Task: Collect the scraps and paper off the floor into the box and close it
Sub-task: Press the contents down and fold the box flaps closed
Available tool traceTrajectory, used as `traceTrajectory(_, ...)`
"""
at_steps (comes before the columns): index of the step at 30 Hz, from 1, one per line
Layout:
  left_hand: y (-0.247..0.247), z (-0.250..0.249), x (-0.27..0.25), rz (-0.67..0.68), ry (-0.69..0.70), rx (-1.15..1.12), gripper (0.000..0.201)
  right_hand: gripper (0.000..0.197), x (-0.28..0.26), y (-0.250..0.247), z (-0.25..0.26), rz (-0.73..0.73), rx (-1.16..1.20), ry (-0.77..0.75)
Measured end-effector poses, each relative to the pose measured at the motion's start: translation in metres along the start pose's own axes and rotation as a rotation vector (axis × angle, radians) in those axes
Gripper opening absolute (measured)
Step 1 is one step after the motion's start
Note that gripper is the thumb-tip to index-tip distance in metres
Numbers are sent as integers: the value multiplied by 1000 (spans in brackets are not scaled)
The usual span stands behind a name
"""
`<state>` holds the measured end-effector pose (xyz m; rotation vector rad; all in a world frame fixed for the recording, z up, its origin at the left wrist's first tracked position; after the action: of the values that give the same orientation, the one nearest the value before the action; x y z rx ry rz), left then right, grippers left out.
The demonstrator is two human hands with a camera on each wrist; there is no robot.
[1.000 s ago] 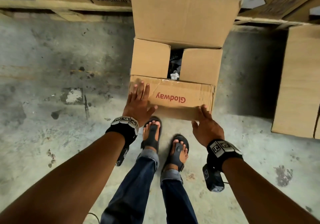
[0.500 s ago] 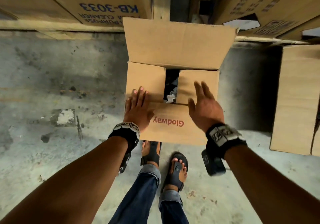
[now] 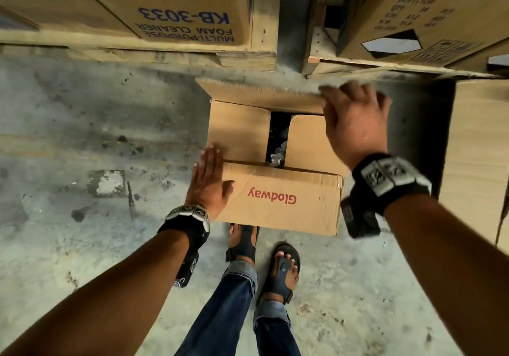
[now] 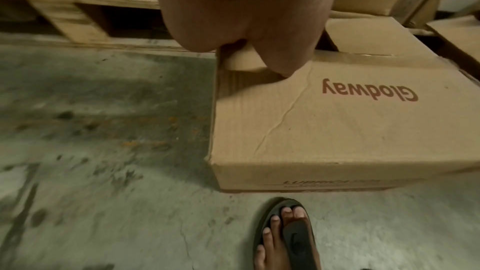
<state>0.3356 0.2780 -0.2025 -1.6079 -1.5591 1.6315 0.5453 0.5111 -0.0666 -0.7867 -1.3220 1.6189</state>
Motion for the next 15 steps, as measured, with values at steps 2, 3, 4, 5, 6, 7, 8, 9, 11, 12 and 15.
traceTrajectory(2, -11, 12, -13, -56, -131, -70, 84, 32, -39, 5, 0, 8, 24, -35)
traceTrajectory(3, -19, 16, -19, -106, -183, -113, 82, 34, -59, 13, -3, 37, 30, -39)
traceTrajectory(4, -28, 16, -25, -167, -212, -147, 80, 38, -75, 24, -6, 83, 27, -35)
traceTrajectory(5, -37, 14, -29, -223, -208, -148, 78, 43, -90, 36, -9, 147, 16, -21)
traceTrajectory(6, -45, 8, -30, -267, -168, -117, 78, 47, -102, 48, -12, 220, 4, 3)
traceTrajectory(7, -48, 1, -29, -286, -93, -64, 78, 50, -113, 61, -15, 294, -3, 36)
traceTrajectory(8, -47, -7, -26, -278, -6, -5, 79, 51, -125, 74, -18, 356, 2, 75)
traceTrajectory(9, -43, -14, -20, -265, 81, 49, 79, 52, -133, 86, -21, 392, 11, 101)
traceTrajectory(11, -26, -25, -5, -225, 209, 138, 76, 54, -147, 105, -25, 410, 40, 139)
traceTrajectory(12, -17, -28, 2, -205, 235, 166, 74, 55, -151, 111, -26, 410, 54, 158)
traceTrajectory(15, 10, -27, 20, -163, 242, 212, 70, 63, -161, 132, -32, 422, 46, 175)
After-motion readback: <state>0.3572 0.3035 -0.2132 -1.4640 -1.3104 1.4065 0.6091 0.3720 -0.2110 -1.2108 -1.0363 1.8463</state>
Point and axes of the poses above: each hand's wrist, its own x-axis towards the middle knuckle, its own y-axis out of the palm, z = x × y, the point moved 5 cm from there along x, towards the middle knuckle, and after that the axes turned 10 degrees about -z, right-handed, at the moved point
